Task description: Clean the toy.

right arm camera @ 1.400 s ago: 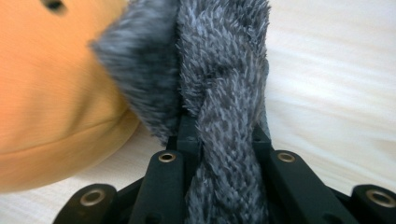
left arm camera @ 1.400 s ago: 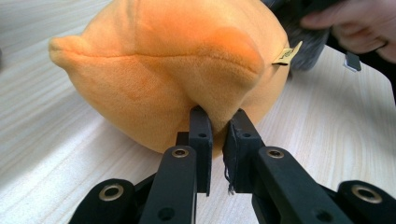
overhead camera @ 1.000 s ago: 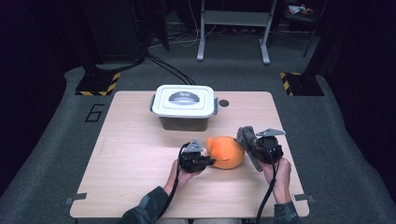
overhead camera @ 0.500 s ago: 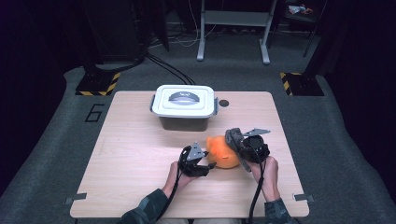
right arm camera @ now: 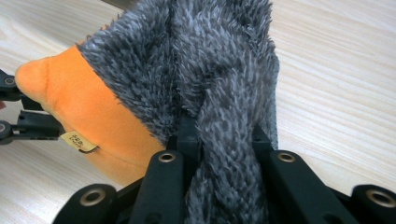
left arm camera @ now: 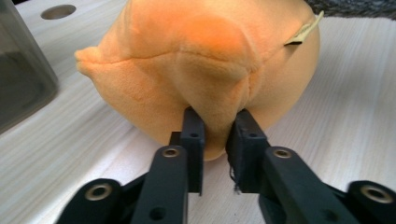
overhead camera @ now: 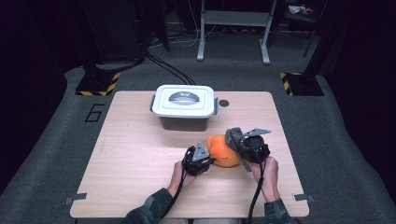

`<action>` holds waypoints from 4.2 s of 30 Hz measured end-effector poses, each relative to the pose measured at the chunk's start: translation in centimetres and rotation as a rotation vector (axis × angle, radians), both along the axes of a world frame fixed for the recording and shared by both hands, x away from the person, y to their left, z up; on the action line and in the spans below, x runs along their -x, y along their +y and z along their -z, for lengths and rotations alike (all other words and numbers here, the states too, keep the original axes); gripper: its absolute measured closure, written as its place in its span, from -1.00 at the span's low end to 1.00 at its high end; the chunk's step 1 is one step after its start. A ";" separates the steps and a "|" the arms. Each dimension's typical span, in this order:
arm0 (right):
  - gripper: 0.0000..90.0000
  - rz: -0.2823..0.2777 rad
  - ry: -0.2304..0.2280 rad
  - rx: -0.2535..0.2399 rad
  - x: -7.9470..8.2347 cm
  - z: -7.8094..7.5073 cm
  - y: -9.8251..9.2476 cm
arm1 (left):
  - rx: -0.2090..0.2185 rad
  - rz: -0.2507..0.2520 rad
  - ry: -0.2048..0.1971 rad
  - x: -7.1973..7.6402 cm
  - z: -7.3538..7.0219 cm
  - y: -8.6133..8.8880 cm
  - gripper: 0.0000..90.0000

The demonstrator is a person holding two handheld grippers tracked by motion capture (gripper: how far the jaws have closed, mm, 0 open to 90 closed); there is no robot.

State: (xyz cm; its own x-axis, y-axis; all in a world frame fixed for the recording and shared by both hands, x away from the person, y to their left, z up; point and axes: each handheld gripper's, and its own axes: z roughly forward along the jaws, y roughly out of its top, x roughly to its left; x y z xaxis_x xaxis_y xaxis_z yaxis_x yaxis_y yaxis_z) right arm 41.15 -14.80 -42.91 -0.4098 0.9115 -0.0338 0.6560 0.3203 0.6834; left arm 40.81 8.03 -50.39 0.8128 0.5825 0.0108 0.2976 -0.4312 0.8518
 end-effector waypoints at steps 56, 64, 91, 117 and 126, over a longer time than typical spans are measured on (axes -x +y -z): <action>0.66 0.080 0.056 0.045 -0.7 2.7 -2.7 | 0.151 0.034 0.212 -0.5 -1.2 1.1 0.84; 0.66 0.109 0.136 0.044 -1.8 5.2 -3.5 | 0.156 0.035 0.218 -0.6 -1.1 1.2 0.84; 0.66 -0.126 -0.050 0.113 2.7 -2.0 4.6 | 0.143 0.036 0.208 -0.7 -1.3 1.1 0.83; 0.66 0.042 0.021 0.045 -0.1 1.0 -1.5 | 0.141 0.051 0.212 -0.8 -1.2 0.8 0.83; 0.66 0.117 0.121 0.049 -2.0 4.7 -3.9 | 0.144 0.050 0.213 -0.8 -1.1 0.9 0.83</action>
